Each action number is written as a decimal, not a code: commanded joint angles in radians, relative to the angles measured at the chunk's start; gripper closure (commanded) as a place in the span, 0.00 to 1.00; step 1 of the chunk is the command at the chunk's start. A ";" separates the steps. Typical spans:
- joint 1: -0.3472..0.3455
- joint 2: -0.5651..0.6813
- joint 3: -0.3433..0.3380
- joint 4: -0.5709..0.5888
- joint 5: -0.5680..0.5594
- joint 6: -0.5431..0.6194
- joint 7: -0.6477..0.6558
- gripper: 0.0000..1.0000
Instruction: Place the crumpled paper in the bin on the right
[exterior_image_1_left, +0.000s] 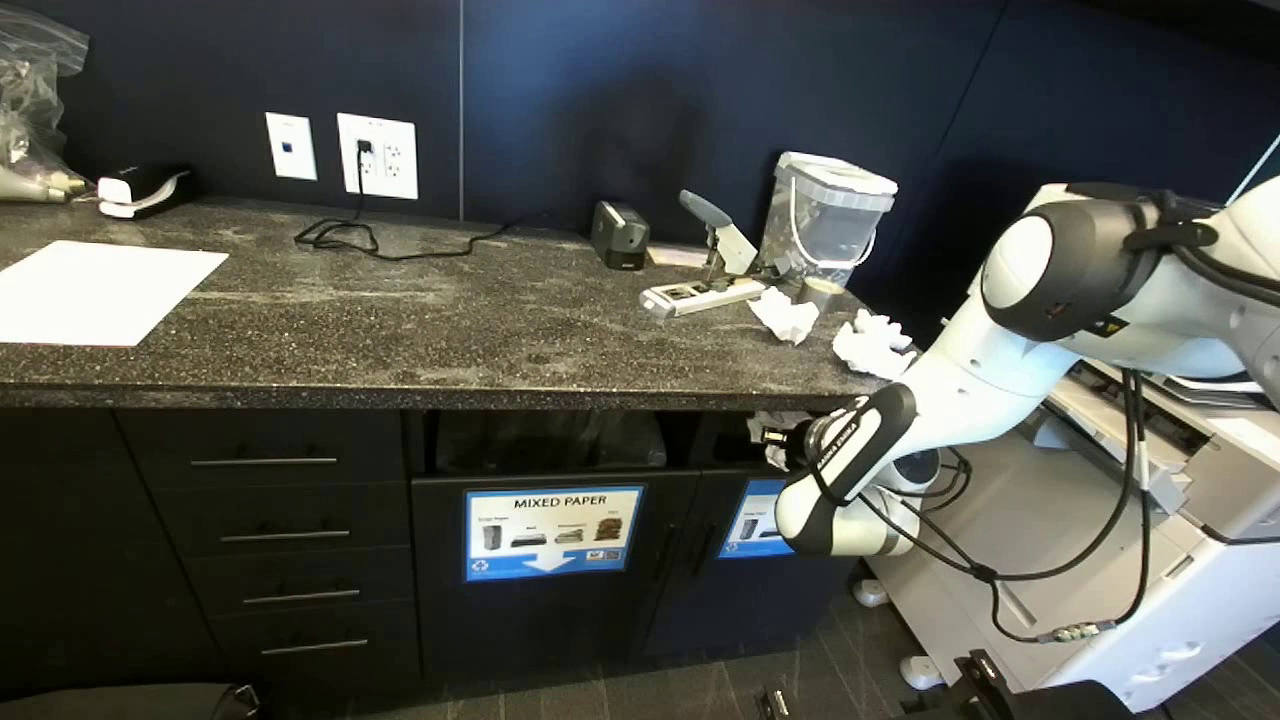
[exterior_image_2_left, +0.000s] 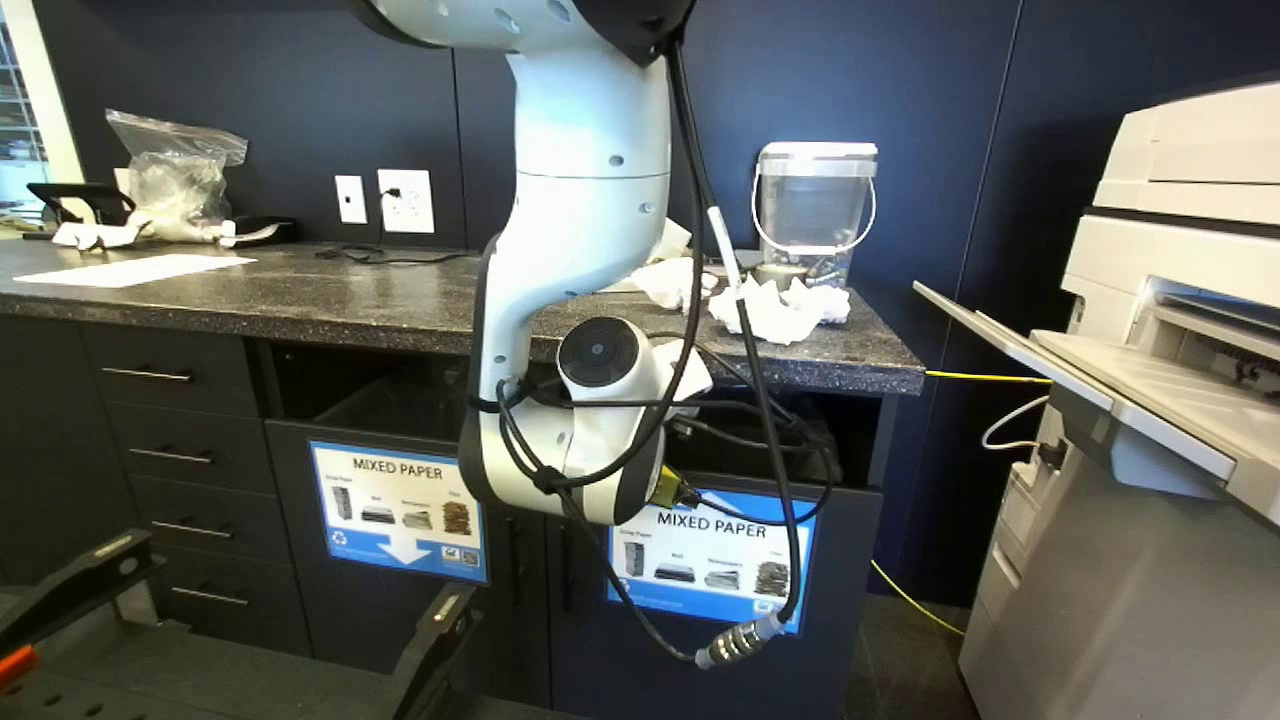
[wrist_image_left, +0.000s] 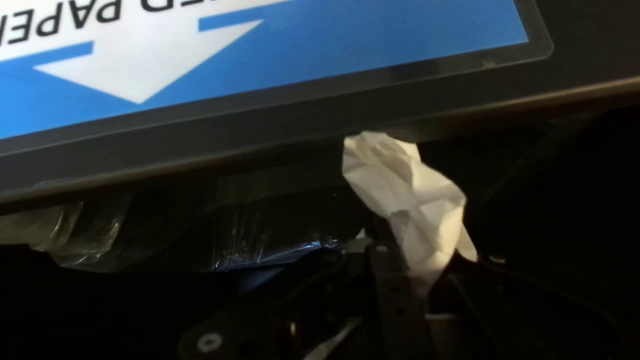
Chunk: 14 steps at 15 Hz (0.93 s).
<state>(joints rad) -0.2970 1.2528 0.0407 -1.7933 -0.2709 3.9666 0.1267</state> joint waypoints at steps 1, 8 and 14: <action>-0.019 0.054 0.011 0.076 -0.036 0.026 0.026 0.97; -0.019 0.061 0.009 0.091 -0.054 0.003 0.035 0.38; -0.010 0.037 -0.002 0.065 -0.063 -0.022 0.021 0.00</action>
<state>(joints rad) -0.3021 1.2938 0.0421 -1.7396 -0.3051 3.9513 0.1444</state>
